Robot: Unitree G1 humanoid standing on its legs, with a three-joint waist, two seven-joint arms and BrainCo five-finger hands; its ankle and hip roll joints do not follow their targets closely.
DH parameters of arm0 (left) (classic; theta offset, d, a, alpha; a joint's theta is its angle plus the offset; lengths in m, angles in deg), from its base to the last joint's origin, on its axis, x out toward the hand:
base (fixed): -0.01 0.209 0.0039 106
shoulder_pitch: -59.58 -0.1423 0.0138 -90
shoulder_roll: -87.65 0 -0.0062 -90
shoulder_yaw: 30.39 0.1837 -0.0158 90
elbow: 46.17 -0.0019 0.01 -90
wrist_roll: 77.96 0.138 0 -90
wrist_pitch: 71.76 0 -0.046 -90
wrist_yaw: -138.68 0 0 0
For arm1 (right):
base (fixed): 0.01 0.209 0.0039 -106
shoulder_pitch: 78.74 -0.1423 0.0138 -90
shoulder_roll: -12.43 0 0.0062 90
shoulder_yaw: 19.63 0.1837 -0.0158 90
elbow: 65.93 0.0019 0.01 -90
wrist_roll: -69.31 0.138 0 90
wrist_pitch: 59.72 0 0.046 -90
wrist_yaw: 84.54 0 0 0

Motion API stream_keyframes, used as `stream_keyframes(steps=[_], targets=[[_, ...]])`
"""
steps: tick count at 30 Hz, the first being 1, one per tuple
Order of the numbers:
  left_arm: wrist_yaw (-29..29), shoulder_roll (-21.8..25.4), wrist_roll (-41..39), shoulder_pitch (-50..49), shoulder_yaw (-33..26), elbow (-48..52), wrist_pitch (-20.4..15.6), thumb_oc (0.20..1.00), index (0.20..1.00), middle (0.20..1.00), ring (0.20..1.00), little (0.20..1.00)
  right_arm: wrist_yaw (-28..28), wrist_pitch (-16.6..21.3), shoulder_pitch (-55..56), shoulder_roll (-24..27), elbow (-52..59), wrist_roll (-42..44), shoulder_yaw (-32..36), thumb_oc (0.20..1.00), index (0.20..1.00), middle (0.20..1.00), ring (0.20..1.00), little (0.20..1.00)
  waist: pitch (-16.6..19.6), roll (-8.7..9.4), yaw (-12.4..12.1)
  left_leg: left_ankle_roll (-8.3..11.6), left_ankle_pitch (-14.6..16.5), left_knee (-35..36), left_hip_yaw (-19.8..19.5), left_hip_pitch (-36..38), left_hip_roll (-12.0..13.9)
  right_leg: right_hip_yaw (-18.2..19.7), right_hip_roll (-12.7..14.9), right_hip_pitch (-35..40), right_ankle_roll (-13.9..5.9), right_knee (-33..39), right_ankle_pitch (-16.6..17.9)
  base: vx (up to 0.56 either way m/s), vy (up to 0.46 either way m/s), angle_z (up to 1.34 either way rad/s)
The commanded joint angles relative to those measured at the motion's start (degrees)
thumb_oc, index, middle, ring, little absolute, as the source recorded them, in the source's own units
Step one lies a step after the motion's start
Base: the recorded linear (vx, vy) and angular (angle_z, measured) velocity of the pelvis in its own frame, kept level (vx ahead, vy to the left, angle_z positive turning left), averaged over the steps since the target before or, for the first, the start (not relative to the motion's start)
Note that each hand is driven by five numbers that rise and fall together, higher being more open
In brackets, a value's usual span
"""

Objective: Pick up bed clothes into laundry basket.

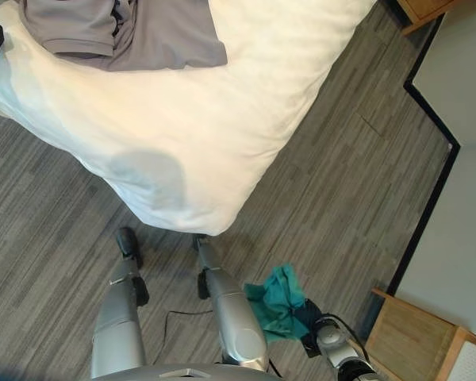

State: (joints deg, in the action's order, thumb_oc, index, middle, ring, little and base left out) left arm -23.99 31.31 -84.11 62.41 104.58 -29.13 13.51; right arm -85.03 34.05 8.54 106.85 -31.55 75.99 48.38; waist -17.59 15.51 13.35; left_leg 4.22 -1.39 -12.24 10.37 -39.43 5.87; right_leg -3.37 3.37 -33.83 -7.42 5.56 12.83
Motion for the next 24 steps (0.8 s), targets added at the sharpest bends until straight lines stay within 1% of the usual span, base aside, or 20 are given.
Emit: stream_keyframes(steps=[1, 2, 3, 5, 6, 9, 12, 14, 15, 16, 17, 18, 19, 20, 21, 22, 23, 24], targets=[[-1.8, -0.6, 5.7, 4.9, 3.7, -1.5, 0.0, 0.956, 0.956, 0.956, 0.956, 0.956, -0.6, -1.0, 0.4, 5.6, -0.1, -0.7, -0.5, 0.200, 0.200, 0.200, 0.200, 0.200, -2.1, -4.99, 0.9, 0.51, -5.2, 17.2, 0.4, 11.3, -0.8, -1.0, 1.6, 4.5, -3.89, -0.6, -1.2, 0.00, 0.000, 0.00], [-2.2, -1.0, 7.2, 4.8, 4.2, -2.0, 0.4, 0.746, 0.746, 0.746, 0.746, 0.746, -0.6, -1.1, 0.4, 5.8, 0.0, -0.9, -0.7, 0.200, 0.200, 0.200, 0.200, 0.200, -1.9, -4.89, 1.0, 0.50, -5.1, 17.2, 0.4, 11.2, -0.8, -1.0, 1.6, 4.5, -3.93, -0.6, -1.1, 0.00, 0.000, 0.00], [-2.4, -1.7, 8.7, 4.5, 4.6, -2.1, 0.7, 0.200, 0.200, 0.200, 0.200, 0.200, -0.5, -1.1, 0.4, 5.9, -0.1, -1.0, -0.7, 0.200, 0.200, 0.200, 0.200, 0.200, -1.8, -4.83, 0.9, 0.49, -5.1, 17.2, 0.3, 11.2, -0.7, -1.1, 1.6, 4.5, -3.94, -0.6, -1.1, 0.00, 0.000, 0.00], [-3.1, -2.8, 11.7, 3.5, 5.4, -2.1, 1.2, 0.200, 0.200, 0.200, 0.200, 0.200, -0.3, -1.3, 0.4, 5.8, -0.1, -1.2, -0.8, 0.200, 0.200, 0.200, 0.200, 0.200, -1.6, -4.71, 1.0, 0.56, -5.0, 17.2, 0.2, 11.2, -0.7, -1.3, 1.6, 4.5, -4.06, -0.6, -1.1, 0.00, 0.000, 0.00], [-3.3, -3.9, 14.6, 1.1, 4.9, -1.8, 1.5, 0.200, 0.200, 0.200, 0.200, 0.200, 0.0, -1.5, 0.6, 5.4, -0.6, -1.5, -0.9, 0.200, 0.200, 0.200, 0.200, 0.200, -1.5, -4.51, 0.8, 0.56, -4.9, 17.2, 0.1, 11.5, -0.6, -1.3, 1.6, 4.7, -4.08, -0.6, -1.2, 0.00, 0.000, 0.00], [-3.8, -5.0, 16.9, -1.7, 4.2, -2.0, 2.0, 0.200, 0.200, 0.200, 0.200, 0.200, 0.2, -1.6, 0.6, 5.0, -1.5, -1.7, -1.1, 0.200, 0.200, 0.200, 0.200, 0.200, -1.3, -4.42, 0.6, 0.55, -4.7, 17.2, 0.1, 12.3, -0.6, -1.3, 1.6, 5.3, -4.05, -0.6, -1.4, 0.01, 0.004, -0.01], [-4.0, -4.9, 16.8, -3.9, 2.6, -2.1, 2.0, 0.200, 0.200, 0.200, 0.200, 0.200, 0.5, -1.6, 0.8, 5.1, -0.7, -1.8, -1.0, 0.200, 0.200, 0.200, 0.200, 0.200, -1.1, -4.24, 0.3, 0.50, -4.5, 17.2, 0.2, 13.2, -0.6, -1.3, 1.6, 6.1, -4.07, -0.6, -1.6, 0.01, 0.013, -0.03], [-4.3, -4.1, 15.1, -8.0, -0.8, -2.2, 1.8, 0.200, 0.200, 0.200, 0.200, 0.200, 0.9, -1.5, 1.2, 5.1, -0.2, -1.8, -0.8, 0.200, 0.200, 0.200, 0.200, 0.200, -0.6, -3.99, -0.1, 0.48, -4.1, 17.2, 0.2, 15.1, -0.7, -1.3, 1.6, 7.8, -3.99, -0.6, -1.8, 0.03, 0.013, -0.04], [-4.3, -4.1, 15.1, -8.1, -0.9, -2.2, 1.8, 0.200, 0.200, 0.200, 0.200, 0.200, 0.9, -1.5, 1.2, 5.2, -0.2, -1.8, -0.8, 0.200, 0.200, 0.200, 0.200, 0.200, -0.6, -4.02, -0.1, 0.48, -4.1, 17.2, 0.2, 15.1, -0.7, -1.3, 1.6, 7.8, -3.99, -0.6, -1.8, 0.03, 0.011, -0.02], [-4.3, -3.4, 12.0, -10.3, -3.8, -1.7, 1.5, 0.200, 0.200, 0.200, 0.200, 0.200, 1.0, -1.6, 1.3, 5.0, -0.5, -1.8, -0.8, 0.200, 0.200, 0.200, 0.200, 0.200, -0.4, -4.06, -0.5, 0.46, -3.8, 17.2, 0.2, 16.0, -0.8, -1.3, 1.7, 8.6, -3.96, -0.6, -1.9, 0.00, 0.000, 0.00], [-4.3, -3.3, 12.0, -10.4, -3.9, -1.7, 1.5, 0.200, 0.200, 0.200, 0.200, 0.200, 1.0, -1.6, 1.3, 5.0, -0.5, -1.8, -0.8, 0.200, 0.200, 0.200, 0.200, 0.200, -0.4, -4.09, -0.5, 0.47, -3.8, 17.2, 0.2, 16.0, -0.8, -1.3, 1.7, 8.6, -3.96, -0.6, -1.9, 0.03, 0.014, -0.01], [-4.2, -3.0, 7.7, -12.4, -7.2, -1.3, 0.8, 0.200, 0.200, 0.200, 0.200, 0.200, 1.0, -1.7, 1.2, 4.7, -1.0, -1.8, -0.6, 0.200, 0.200, 0.200, 0.200, 0.200, -0.2, -4.11, -0.9, 0.50, -3.8, 17.2, 0.2, 16.5, -0.8, -1.4, 1.8, 9.1, -3.95, -0.6, -2.0, 0.05, 0.007, -0.03], [-4.7, -3.2, -9.7, -19.7, -19.5, 2.7, -1.7, 0.200, 0.200, 0.200, 0.200, 0.200, 1.1, -2.3, 1.6, 3.1, -3.2, -0.8, 0.3, 0.200, 0.200, 0.200, 0.200, 0.200, -0.2, -4.81, -2.0, 0.51, -3.3, 17.2, -0.1, 18.3, -1.1, -1.7, 2.0, 11.0, -3.83, -0.6, -2.4, 0.07, 0.010, -0.03], [-4.6, -4.0, -19.2, -23.0, -24.5, 5.4, -3.6, 0.200, 0.200, 0.200, 0.200, 0.200, 0.7, -2.4, 1.1, 2.5, -4.4, 0.8, 1.8, 0.200, 0.200, 0.200, 0.200, 0.200, -0.2, -4.96, -2.7, 0.55, -3.1, 17.2, -0.3, 18.8, -1.3, -1.8, 2.1, 11.7, -3.72, -0.6, -2.7, 0.05, 0.008, -0.05], [-4.6, -4.0, -19.2, -23.3, -24.8, 5.6, -3.5, 0.200, 0.200, 0.200, 0.200, 0.200, 0.8, -2.3, 1.2, 2.7, -4.4, 0.9, 1.7, 0.200, 0.200, 0.200, 0.200, 0.200, -0.2, -5.11, -2.6, 0.56, -3.0, 17.2, -0.3, 19.0, -1.3, -1.8, 2.1, 11.9, -3.72, -0.6, -2.7, 0.05, 0.011, -0.03], [-5.3, -4.9, -28.1, -29.4, -30.3, 10.9, -6.1, 0.200, 0.200, 0.200, 0.200, 0.200, -0.7, -2.1, -0.3, 2.6, -6.8, 5.0, 6.3, 0.200, 0.200, 0.200, 0.200, 0.200, -0.1, -5.65, -3.7, 0.59, -2.6, 17.2, -0.4, 20.4, -1.6, -2.2, 2.4, 13.4, -3.64, -0.6, -3.1, 0.04, 0.009, 0.01], [-5.2, -4.9, -28.0, -29.9, -30.7, 11.2, -6.0, 0.200, 0.200, 0.200, 0.200, 0.200, -0.6, -2.1, -0.2, 2.9, -6.8, 5.0, 6.2, 0.200, 0.200, 0.200, 0.200, 0.200, -0.1, -5.82, -3.6, 0.59, -2.5, 17.2, -0.4, 20.6, -1.5, -2.2, 2.4, 13.6, -3.64, -0.6, -3.1, 0.07, 0.024, 0.06], [-5.1, -6.5, -34.8, -39.0, -36.1, 20.2, -8.7, 0.200, 0.200, 0.200, 0.200, 0.200, -2.4, -1.7, -1.3, 3.6, -8.9, 9.0, 11.6, 0.200, 0.200, 0.200, 0.200, 0.200, -0.1, -6.53, -5.2, 0.63, -2.0, 17.2, -0.5, 22.5, -1.7, -2.4, 2.8, 15.4, -3.45, -0.7, -3.7, 0.06, 0.023, 0.15]])
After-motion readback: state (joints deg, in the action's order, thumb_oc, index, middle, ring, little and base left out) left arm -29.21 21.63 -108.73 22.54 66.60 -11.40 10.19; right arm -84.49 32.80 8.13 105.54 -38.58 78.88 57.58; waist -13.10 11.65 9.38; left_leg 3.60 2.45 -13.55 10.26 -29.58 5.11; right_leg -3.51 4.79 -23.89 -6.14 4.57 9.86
